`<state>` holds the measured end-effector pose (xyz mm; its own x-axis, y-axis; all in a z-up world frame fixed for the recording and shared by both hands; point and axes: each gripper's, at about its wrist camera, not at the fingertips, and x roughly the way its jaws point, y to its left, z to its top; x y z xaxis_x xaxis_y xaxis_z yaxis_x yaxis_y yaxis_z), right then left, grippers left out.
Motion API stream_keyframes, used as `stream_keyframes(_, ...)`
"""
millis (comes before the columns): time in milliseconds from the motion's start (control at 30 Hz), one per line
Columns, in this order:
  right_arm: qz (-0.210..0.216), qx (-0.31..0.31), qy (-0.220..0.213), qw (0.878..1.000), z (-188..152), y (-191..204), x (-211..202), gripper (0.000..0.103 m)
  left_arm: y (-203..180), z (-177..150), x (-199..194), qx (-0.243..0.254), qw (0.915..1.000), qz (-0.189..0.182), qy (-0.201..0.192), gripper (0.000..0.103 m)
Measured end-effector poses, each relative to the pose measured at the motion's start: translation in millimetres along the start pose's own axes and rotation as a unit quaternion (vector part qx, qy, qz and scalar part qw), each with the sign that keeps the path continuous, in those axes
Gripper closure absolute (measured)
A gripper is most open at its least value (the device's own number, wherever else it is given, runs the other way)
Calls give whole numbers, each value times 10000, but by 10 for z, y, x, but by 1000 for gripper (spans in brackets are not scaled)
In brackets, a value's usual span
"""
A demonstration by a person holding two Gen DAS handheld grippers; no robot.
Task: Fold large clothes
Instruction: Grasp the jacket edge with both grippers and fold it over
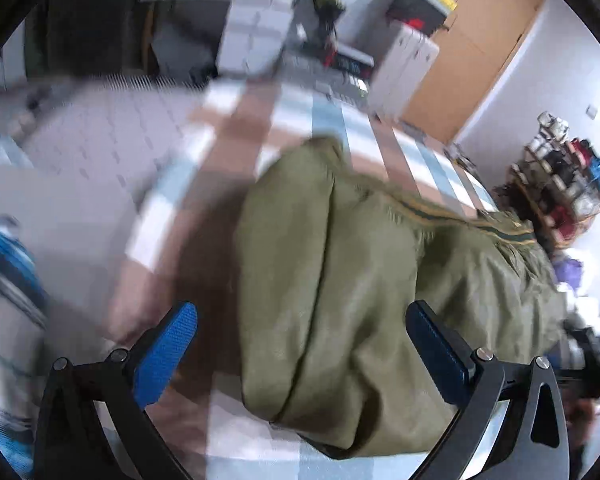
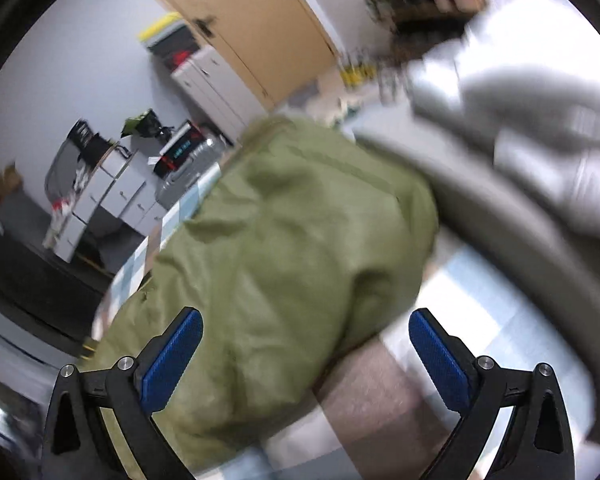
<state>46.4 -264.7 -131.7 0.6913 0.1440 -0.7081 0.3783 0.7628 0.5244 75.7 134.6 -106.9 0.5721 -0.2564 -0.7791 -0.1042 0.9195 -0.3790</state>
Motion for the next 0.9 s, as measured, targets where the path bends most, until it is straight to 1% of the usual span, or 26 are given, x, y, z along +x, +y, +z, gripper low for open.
stream_keyframes(67, 154, 325, 324, 9988, -11, -118, 130, 1, 53, 44, 136, -69, 9999, -50, 133, 1)
stream_keyframes(100, 203, 381, 404, 9983, -5, -158, 173, 3, 85, 73, 232, -128, 9995, -176, 229, 1)
stream_keyframes(133, 273, 435, 494, 9975, -9, -182, 219, 3, 85, 91, 302, -223, 9987, -328, 315, 1)
stream_keyframes(200, 282, 426, 461, 9976, -2, -182, 234, 4, 108, 133, 425, -409, 9946, -780, 543, 1)
stream_keyframes(233, 316, 373, 521, 9974, 2, -157, 266, 4, 96, 159, 480, -418, 9930, -926, 603, 2)
stream_keyframes(267, 447, 364, 575, 9967, 34, -162, 288, 4, 61, 155, 476, -381, 9923, -1001, 629, 2)
stream_keyframes(300, 599, 333, 623, 9957, 35, -135, 329, 4, 12, 174, 518, -279, 9918, -1055, 664, 2)
stream_keyframes(333, 587, 284, 625, 9959, 60, -111, 358, 4, -33, 187, 569, -170, 9924, -985, 717, 4)
stream_keyframes(367, 535, 235, 620, 9964, 66, -83, 384, 4, -61, 150, 552, -123, 9924, -946, 779, 8)
stream_keyframes(400, 495, 203, 609, 9967, 78, -54, 403, 3, -73, 163, 590, -106, 9920, -950, 826, 10)
stream_keyframes(433, 439, 170, 571, 9973, 89, -26, 421, 3, -88, 191, 573, -88, 9916, -969, 857, 14)
stream_keyframes(467, 364, 123, 531, 9979, 96, 2, 437, 3, -115, 204, 578, -96, 9902, -1015, 950, 17)
stream_keyframes(500, 267, 13, 501, 9984, 107, 33, 456, 4, -135, 209, 585, -68, 9891, -1027, 1051, 23)
stream_keyframes(533, 140, -141, 479, 9987, 106, 74, 472, 7, -161, 204, 577, 10, 9892, -949, 1112, 30)
stream_keyframes(567, 67, -264, 467, 9985, 119, 113, 467, 12, -179, 179, 553, 44, 9889, -917, 1165, 32)
stream_keyframes(600, 35, -427, 427, 9982, 115, 151, 464, 20, -201, 153, 530, 33, 9882, -897, 1243, 37)
stream_keyframes(633, 60, -486, 394, 9980, 92, 168, 429, 33, -209, 118, 481, 19, 9880, -863, 1281, 40)
stream_keyframes(667, 131, -525, 368, 9979, 86, 175, 391, 41, -238, 82, 436, 67, 9886, -798, 1278, 42)
stream_keyframes(733, 237, -642, 287, 9972, 58, 210, 299, 69, -330, 6, 349, 307, 9904, -563, 1222, 49)
stream_keyframes(767, 273, -757, 240, 9965, 29, 236, 241, 74, -343, -6, 337, 364, 9906, -500, 1219, 52)
stream_keyframes(800, 262, -881, 183, 9956, -1, 267, 186, 80, -372, -58, 286, 439, 9902, -480, 1239, 63)
stream_keyframes(833, 240, -979, 141, 9948, -41, 290, 140, 83, -383, -91, 248, 521, 9906, -366, 1214, 65)
stream_keyframes(867, 230, -1021, 133, 9944, -91, 290, 87, 85, -388, -135, 214, 647, 9905, -229, 1189, 67)
stream_keyframes(900, 271, -941, 184, 9950, -152, 249, 18, 87, -404, -190, 161, 791, 9896, -107, 1194, 69)
